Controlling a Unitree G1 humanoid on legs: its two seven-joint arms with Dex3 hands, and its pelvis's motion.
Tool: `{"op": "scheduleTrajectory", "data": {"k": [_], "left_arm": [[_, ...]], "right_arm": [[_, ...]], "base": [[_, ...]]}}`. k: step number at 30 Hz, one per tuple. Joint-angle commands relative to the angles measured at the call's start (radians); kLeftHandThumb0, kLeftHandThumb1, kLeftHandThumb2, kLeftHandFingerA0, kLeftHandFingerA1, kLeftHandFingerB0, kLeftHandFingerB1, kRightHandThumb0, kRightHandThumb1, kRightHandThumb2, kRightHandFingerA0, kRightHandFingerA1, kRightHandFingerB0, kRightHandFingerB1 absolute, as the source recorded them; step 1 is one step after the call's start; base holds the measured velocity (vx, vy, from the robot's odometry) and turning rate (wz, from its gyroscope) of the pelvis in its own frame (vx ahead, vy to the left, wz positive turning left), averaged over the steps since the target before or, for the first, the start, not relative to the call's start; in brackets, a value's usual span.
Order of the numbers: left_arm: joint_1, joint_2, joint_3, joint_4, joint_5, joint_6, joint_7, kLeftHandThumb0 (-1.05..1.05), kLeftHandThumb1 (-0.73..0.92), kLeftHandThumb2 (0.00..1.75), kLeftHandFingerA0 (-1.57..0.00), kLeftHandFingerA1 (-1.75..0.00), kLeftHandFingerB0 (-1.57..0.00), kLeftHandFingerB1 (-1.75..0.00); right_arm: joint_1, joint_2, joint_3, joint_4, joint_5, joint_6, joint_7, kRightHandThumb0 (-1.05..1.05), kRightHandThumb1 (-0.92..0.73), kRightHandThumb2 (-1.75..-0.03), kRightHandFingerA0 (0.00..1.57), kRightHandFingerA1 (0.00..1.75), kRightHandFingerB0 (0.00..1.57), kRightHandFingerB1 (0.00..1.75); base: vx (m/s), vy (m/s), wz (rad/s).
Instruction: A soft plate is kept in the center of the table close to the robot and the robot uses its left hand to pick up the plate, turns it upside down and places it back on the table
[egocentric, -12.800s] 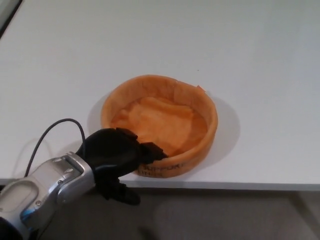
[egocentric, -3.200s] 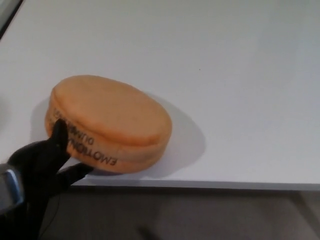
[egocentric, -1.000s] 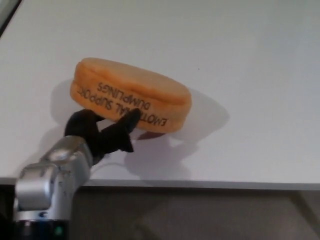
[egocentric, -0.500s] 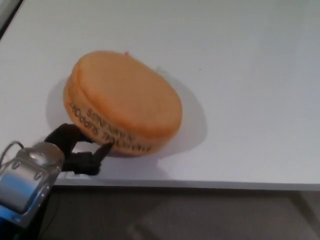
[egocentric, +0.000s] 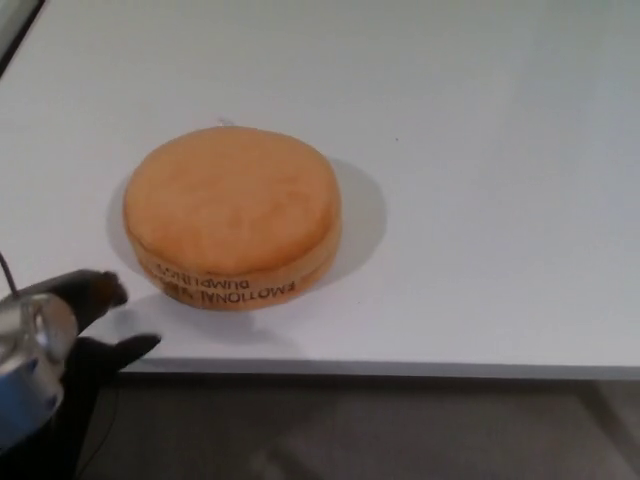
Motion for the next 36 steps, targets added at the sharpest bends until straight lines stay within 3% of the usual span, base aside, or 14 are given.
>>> {"op": "scheduleTrajectory", "data": {"k": [1,4,5,6,7,8,16,18,20,21,22,24,32,36], "left_arm": [[-0.033,0.14,-0.249,-0.011,0.274,-0.14,-0.354,-0.97,0.92,0.71,-0.33,-0.46,-0.34,-0.36],[-0.032,0.148,-0.206,-0.006,0.181,-0.197,-0.422,-0.93,0.92,0.72,-0.39,-0.49,-0.31,-0.37],[-0.027,0.151,-0.197,-0.012,0.17,-0.194,-0.423,-0.92,0.73,1.15,-0.59,-0.66,-0.29,-0.49],[-0.025,0.152,-0.193,-0.014,0.167,-0.192,-0.424,-0.92,0.73,1.15,-0.59,-0.66,-0.29,-0.49],[-0.02,0.164,-0.186,-0.018,0.153,-0.216,-0.449,-1.01,0.91,0.77,-0.63,-0.52,-0.37,-0.39],[-0.011,0.169,-0.176,-0.022,0.146,-0.226,-0.445,-1.0,0.92,0.72,-0.62,-0.53,-0.43,-0.4],[0.256,0.21,0.091,-0.203,0.096,-0.285,-0.168,-0.84,0.83,0.66,-0.81,-0.69,-0.61,-0.45],[0.487,0.159,0.295,-0.265,0.045,-0.395,0.075,-0.7,0.76,0.63,-0.85,-1.12,-0.84,-0.78],[0.643,0.097,0.447,-0.287,0.002,-0.52,0.192,-0.68,0.74,0.62,-0.87,-1.11,-0.86,-0.81],[0.706,0.055,0.511,-0.295,-0.017,-0.576,0.226,-0.64,0.7,0.62,-0.86,-1.29,-0.85,-1.01],[0.738,0.031,0.544,-0.299,-0.027,-0.603,0.241,-0.64,0.7,0.62,-0.86,-1.29,-0.85,-1.01],[0.883,-0.086,0.689,-0.317,-0.092,-0.773,0.27,-0.61,0.68,0.64,-0.78,-1.68,-0.68,-1.52],[1.216,-0.391,0.908,-0.33,-0.264,-1.247,0.195,-0.56,0.66,0.63,-0.81,-1.75,-0.66,-1.65],[1.284,-0.476,0.942,-0.319,-0.329,-1.32,0.127,-0.55,0.66,0.61,-0.83,-1.75,-0.69,-1.68]], "right_arm": [[0.013,-0.024,-0.007,0.002,0.006,0.005,0.008,-0.72,-0.87,-0.66,0.56,0.49,0.38,0.33],[0.018,-0.026,-0.006,-0.006,-0.007,0.011,-0.001,-0.73,-0.88,-0.66,0.55,0.48,0.38,0.33],[0.018,-0.026,-0.006,-0.005,-0.009,0.013,-0.004,-0.73,-0.87,-0.66,0.56,0.48,0.38,0.33],[0.018,-0.026,-0.006,-0.006,-0.01,0.014,-0.004,-0.73,-0.87,-0.66,0.56,0.48,0.38,0.33],[0.011,-0.024,-0.002,0.006,-0.006,0.012,0.003,-0.73,-0.87,-0.66,0.56,0.48,0.38,0.32],[0.01,-0.024,-0.001,0.007,-0.004,0.013,0.006,-0.73,-0.87,-0.66,0.56,0.48,0.38,0.32],[0.012,-0.016,-0.004,0.0,-0.001,0.012,-0.002,-0.72,-0.87,-0.66,0.57,0.5,0.39,0.33],[0.013,-0.026,-0.01,-0.001,0.001,0.013,0.001,-0.74,-0.86,-0.67,0.57,0.49,0.38,0.33],[0.017,-0.025,-0.011,0.0,0.002,0.01,0.001,-0.73,-0.87,-0.66,0.57,0.49,0.39,0.33],[0.017,-0.026,-0.011,0.006,0.003,0.003,0.004,-0.72,-0.87,-0.67,0.56,0.49,0.39,0.33],[0.016,-0.027,-0.011,0.009,0.002,-0.001,0.006,-0.72,-0.87,-0.67,0.56,0.49,0.39,0.33],[0.017,-0.027,-0.008,0.016,-0.003,-0.007,0.005,-0.73,-0.87,-0.66,0.56,0.5,0.38,0.34],[0.033,-0.027,-0.01,-0.004,0.014,0.032,0.014,-0.71,-0.87,-0.66,0.56,0.49,0.38,0.33],[0.034,-0.027,-0.01,-0.008,0.014,0.031,0.015,-0.71,-0.87,-0.66,0.56,0.49,0.38,0.32]], "base": [[0.0,0.0,0.0],[0.0,0.0,0.0],[0.0,0.0,0.0],[0.0,0.0,0.0],[0.0,0.0,0.0],[0.0,0.0,0.0],[0.0,0.0,0.0],[0.0,0.0,0.0],[0.0,0.0,0.0],[0.0,0.0,0.0],[0.0,0.0,0.0],[0.0,0.0,0.0],[0.0,0.0,0.0],[0.0,0.0,0.0]]}}
